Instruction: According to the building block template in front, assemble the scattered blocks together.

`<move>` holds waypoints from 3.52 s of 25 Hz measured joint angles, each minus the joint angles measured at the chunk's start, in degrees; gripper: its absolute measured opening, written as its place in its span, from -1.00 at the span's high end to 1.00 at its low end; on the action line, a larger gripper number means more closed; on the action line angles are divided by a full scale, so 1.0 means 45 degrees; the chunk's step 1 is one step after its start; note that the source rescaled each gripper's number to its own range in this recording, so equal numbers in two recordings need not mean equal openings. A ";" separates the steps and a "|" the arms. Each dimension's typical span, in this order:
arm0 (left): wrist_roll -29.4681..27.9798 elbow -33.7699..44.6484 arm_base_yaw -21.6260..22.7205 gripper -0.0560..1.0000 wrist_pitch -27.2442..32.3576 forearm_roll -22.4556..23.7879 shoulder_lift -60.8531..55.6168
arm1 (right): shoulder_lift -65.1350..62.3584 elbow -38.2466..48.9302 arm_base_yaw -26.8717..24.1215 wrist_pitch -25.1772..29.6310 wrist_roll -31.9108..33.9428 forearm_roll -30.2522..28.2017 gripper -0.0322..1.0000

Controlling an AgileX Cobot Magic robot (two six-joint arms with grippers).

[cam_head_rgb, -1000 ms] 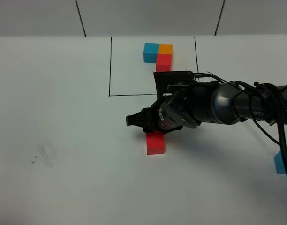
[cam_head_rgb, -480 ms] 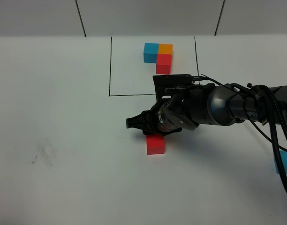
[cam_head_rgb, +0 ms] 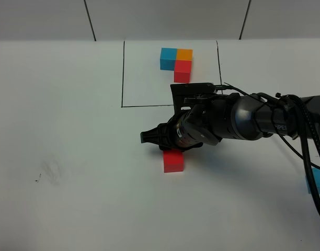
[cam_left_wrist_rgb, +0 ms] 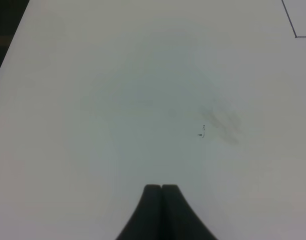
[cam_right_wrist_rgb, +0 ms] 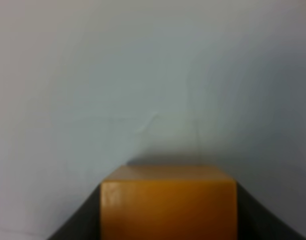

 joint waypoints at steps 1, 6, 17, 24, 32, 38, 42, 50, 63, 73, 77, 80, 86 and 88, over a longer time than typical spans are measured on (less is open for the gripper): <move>0.0000 0.0000 0.0000 0.89 0.0000 0.0000 0.0000 | 0.0000 0.0000 0.0000 0.0000 0.0000 0.0104 0.07; 0.0000 0.0000 0.0000 0.89 0.0000 0.0000 0.0000 | 0.0010 0.0000 0.0123 -0.0288 -0.0052 0.0628 0.07; 0.0000 0.0000 0.0000 0.89 -0.0003 0.0000 0.0000 | 0.0027 -0.0024 0.0264 -0.0257 -0.0096 0.0687 0.07; 0.0000 0.0000 0.0000 0.89 -0.0003 0.0000 0.0000 | 0.0027 -0.0077 0.0264 0.0153 -0.0096 0.0595 0.07; 0.0000 0.0000 0.0000 0.89 -0.0003 0.0000 0.0000 | 0.0027 -0.0088 0.0201 0.0324 -0.0107 0.0294 0.07; 0.0000 0.0000 0.0000 0.89 -0.0003 0.0000 0.0000 | 0.0027 -0.0103 0.0111 0.0458 -0.0151 0.0079 0.07; 0.0000 0.0000 0.0000 0.89 -0.0003 0.0000 0.0000 | 0.0027 -0.0103 0.0111 0.0533 -0.0175 -0.0230 0.07; 0.0000 0.0000 0.0000 0.89 -0.0003 0.0000 0.0000 | 0.0027 -0.0103 0.0111 0.0674 -0.0414 -0.0699 0.07; 0.0000 0.0000 0.0000 0.89 -0.0082 0.0010 0.0000 | 0.0027 -0.0103 0.0048 0.0857 -0.1811 0.0178 0.03; 0.0000 0.0000 0.0000 0.89 -0.0082 0.0010 0.0000 | 0.0027 -0.0103 0.0048 0.0945 -0.2982 0.0232 -0.93; 0.0000 0.0000 0.0000 0.89 -0.0082 0.0010 0.0000 | -0.0005 -0.0103 0.0048 0.1018 -0.3163 0.0215 -1.00; 0.0000 0.0000 0.0000 0.89 -0.0082 0.0010 0.0000 | -0.0105 -0.0088 0.0036 0.1199 -0.3163 0.0092 -0.99; 0.0000 0.0000 0.0000 0.89 -0.0082 0.0010 0.0000 | -0.0988 -0.0044 -0.0032 0.1679 -0.3150 -0.0624 -0.91; 0.0000 0.0000 0.0000 0.89 -0.0082 0.0010 0.0000 | -0.1438 -0.0044 -0.0074 0.1902 -0.3150 -0.0842 -0.90</move>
